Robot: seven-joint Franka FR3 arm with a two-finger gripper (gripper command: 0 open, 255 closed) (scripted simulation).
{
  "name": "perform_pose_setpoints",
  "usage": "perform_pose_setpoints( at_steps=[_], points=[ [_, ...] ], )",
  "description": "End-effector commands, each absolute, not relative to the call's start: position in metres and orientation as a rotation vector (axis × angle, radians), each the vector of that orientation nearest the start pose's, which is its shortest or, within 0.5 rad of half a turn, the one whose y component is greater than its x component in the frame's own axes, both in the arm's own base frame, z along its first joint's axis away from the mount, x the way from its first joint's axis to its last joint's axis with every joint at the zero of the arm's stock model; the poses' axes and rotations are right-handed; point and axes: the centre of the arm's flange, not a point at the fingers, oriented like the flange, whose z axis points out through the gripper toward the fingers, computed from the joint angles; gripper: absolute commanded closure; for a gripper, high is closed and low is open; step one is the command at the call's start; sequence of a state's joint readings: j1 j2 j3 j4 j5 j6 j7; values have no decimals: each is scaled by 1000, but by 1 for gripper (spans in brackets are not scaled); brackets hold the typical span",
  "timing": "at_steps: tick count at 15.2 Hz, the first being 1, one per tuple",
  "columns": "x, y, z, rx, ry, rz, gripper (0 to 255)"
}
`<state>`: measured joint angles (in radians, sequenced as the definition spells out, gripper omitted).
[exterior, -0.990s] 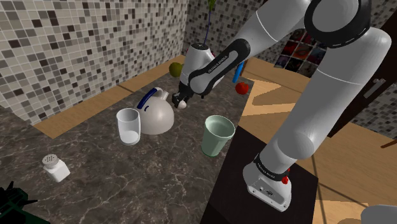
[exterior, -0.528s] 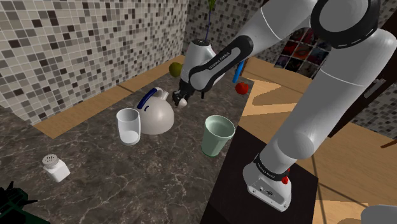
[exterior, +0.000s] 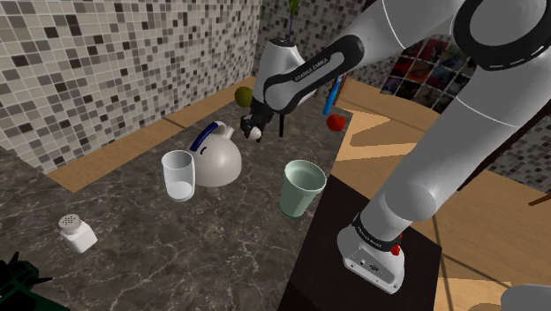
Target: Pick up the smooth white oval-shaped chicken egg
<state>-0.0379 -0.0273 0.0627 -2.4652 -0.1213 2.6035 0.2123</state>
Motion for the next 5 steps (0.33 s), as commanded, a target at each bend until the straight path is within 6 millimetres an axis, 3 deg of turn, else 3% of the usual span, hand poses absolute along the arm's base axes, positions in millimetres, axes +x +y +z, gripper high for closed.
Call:
perform_pose_setpoints(
  at_steps=[1,5],
  points=[
    [489,15,331,-3179,141,-276,255],
    [489,15,342,-3179,141,-276,255]
  ],
)
